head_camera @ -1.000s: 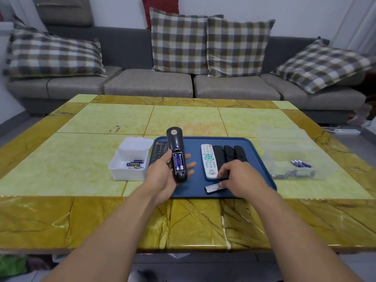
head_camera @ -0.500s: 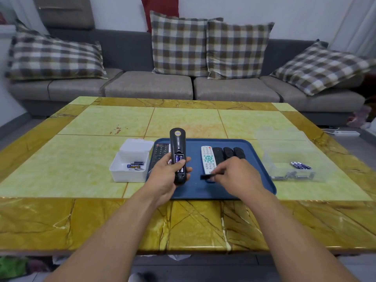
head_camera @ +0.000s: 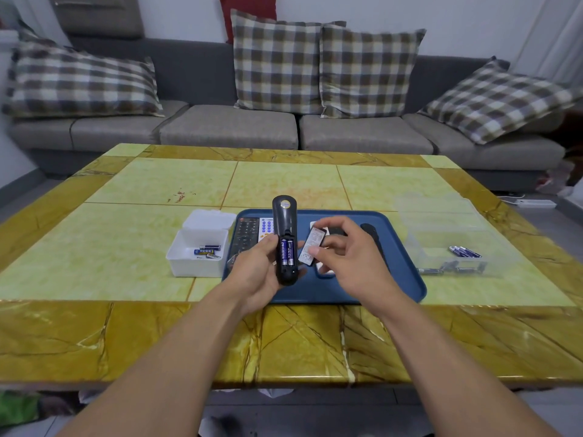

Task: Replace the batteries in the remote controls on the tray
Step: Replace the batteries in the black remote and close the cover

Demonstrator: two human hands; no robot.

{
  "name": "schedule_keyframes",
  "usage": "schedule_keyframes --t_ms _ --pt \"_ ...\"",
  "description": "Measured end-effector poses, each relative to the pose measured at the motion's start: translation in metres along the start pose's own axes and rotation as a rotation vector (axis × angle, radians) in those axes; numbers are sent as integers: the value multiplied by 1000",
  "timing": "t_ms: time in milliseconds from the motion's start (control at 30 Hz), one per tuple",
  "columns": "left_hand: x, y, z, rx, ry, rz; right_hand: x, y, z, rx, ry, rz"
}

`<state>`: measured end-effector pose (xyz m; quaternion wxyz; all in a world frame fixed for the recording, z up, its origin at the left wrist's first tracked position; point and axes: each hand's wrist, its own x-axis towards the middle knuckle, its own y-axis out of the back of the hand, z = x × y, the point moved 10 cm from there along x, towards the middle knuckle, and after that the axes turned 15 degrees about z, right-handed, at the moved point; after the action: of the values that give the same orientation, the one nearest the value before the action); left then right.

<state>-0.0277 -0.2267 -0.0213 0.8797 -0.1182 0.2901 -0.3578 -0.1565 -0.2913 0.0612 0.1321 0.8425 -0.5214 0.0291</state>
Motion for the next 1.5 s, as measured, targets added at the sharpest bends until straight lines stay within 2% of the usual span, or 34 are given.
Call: schedule_keyframes --t_ms 133,400,533,667,767,900,1267,1500 --pt "-6 -12 -5 30 15 -81 -2 -14 2 29 -6 -81" --pt "-10 -20 -8 63 35 -148 -3 -12 -3 11 28 -85" --pt "-12 -21 -10 76 23 -169 -1 -8 -3 -135 106 -53" --pt "-11 -16 -10 85 15 -132 6 -1 3 -320 165 7" --pt "-11 -16 -9 74 13 -123 6 0 3 -363 182 21" --pt "-12 -15 -5 53 1 -98 5 -3 0 -367 220 15" --pt "-13 -12 -1 -52 19 -62 4 -15 0 -620 306 -35" --pt "-3 9 8 79 -114 126 -9 -37 12 -659 271 -108"
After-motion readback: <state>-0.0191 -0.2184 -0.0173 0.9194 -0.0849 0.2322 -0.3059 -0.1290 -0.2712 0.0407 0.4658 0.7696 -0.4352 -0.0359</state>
